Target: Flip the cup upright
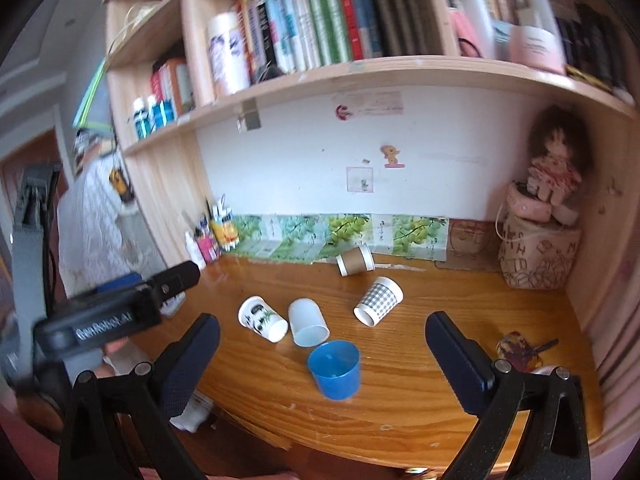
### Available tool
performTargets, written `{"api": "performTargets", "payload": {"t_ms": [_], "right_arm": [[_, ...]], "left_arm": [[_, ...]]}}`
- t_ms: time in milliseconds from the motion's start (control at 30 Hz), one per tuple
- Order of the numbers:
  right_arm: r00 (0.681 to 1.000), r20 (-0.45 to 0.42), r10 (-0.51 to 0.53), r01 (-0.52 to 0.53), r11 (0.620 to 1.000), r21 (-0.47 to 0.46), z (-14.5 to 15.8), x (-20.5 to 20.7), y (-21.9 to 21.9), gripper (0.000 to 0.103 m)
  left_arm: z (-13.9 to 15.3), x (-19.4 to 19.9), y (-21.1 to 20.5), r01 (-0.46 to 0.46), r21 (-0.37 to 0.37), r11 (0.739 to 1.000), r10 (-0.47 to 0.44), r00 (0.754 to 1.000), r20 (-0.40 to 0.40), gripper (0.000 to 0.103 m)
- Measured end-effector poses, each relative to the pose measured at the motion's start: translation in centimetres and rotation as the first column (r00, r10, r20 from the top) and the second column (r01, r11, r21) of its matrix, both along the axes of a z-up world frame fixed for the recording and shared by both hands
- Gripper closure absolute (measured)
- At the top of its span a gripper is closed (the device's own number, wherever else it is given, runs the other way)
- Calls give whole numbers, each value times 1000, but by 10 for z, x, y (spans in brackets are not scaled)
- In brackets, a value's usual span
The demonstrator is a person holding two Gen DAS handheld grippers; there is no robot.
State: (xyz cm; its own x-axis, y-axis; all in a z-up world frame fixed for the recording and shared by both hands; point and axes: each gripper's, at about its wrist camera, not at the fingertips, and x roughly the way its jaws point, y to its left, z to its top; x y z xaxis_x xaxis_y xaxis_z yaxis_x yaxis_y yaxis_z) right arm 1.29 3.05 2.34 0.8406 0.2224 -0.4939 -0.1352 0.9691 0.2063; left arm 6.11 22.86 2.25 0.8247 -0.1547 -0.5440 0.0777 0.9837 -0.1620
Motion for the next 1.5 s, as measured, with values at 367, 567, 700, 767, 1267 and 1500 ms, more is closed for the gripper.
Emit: {"api": "performTargets", "payload": {"t_ms": [367, 567, 700, 767, 1267, 1500], "right_arm": [[983, -32, -183, 184, 980, 74, -10, -12, -18, 0], [981, -7, -192, 192, 980, 58, -10, -16, -21, 0], [982, 6, -187, 187, 981, 55, -11, -14, -21, 0], [983, 13, -182, 181, 982, 52, -11, -13, -20, 0], [983, 70, -171, 168, 985, 45, -7, -3, -21, 0], [983, 83, -163, 160, 986, 46, -6, 2, -23, 0]], "left_arm": [[10, -17, -18, 23, 46, 999, -28, 993, 114, 1], [8, -16, -22, 18, 45, 999, -23, 993, 114, 1], [9, -18, -22, 0, 47, 999, -6, 991, 132, 1], [10, -18, -22, -10, 53, 999, 3, 990, 141, 1], [17, -9, -31, -16, 85, 996, -1, 980, 198, 1], [17, -4, -36, -11, 98, 995, -9, 980, 199, 1]]}}
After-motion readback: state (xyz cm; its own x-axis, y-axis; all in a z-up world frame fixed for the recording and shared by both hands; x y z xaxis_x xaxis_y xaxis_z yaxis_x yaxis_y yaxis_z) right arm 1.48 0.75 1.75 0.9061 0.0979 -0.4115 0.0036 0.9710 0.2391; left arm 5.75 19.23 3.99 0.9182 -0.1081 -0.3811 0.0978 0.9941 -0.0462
